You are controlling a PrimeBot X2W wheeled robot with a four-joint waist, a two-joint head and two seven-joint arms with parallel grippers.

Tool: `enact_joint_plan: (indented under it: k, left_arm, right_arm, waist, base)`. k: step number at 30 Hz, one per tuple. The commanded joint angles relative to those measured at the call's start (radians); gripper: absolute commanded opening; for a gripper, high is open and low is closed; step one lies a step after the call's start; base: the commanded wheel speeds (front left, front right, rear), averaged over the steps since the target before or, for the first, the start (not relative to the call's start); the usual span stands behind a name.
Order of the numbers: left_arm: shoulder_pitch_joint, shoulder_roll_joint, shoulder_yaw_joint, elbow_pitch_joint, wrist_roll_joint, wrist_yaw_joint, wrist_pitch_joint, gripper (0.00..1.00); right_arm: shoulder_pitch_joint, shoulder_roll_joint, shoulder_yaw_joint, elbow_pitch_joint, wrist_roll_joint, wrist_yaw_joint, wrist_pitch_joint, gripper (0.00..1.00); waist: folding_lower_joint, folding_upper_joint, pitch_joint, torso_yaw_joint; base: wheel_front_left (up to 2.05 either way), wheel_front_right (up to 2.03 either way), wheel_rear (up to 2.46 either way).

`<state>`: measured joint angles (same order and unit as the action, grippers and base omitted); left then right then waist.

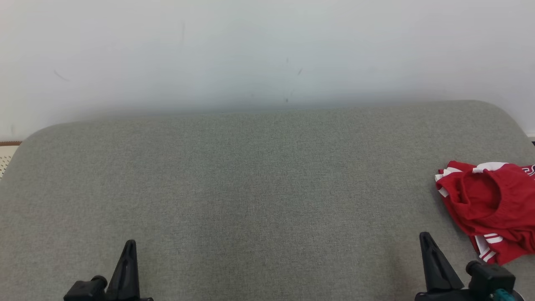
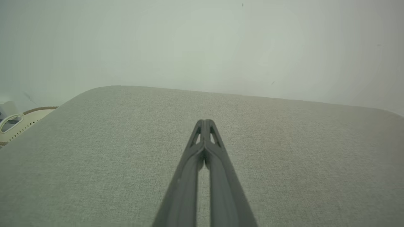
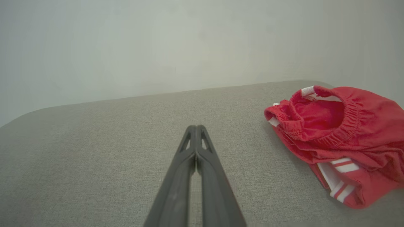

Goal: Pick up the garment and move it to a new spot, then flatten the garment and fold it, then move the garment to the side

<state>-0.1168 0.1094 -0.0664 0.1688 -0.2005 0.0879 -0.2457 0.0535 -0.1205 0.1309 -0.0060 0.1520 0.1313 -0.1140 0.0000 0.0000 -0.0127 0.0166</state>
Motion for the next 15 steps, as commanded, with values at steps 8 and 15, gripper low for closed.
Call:
enact_joint_plan:
  k: [8,15]
  left_arm:
    - [-0.074,-0.003,-0.014,0.053,-0.195,-0.030,0.018,0.00]
    - [-0.114,-0.009,-0.038,0.097,-0.335,-0.049,0.022,0.00]
  right_arm:
    - [-0.083,-0.006,-0.069,0.066,0.178,0.000,0.048,0.00]
    - [-0.131,-0.010,-0.114,0.124,0.299,0.000,0.082,0.00]
  waist:
    - [0.0000,0.0000,0.003,-0.001]
    - [0.0000,0.0000,0.005,-0.002]
  base:
    - [0.00,0.00,0.00]
    - [0.00,0.00,0.00]
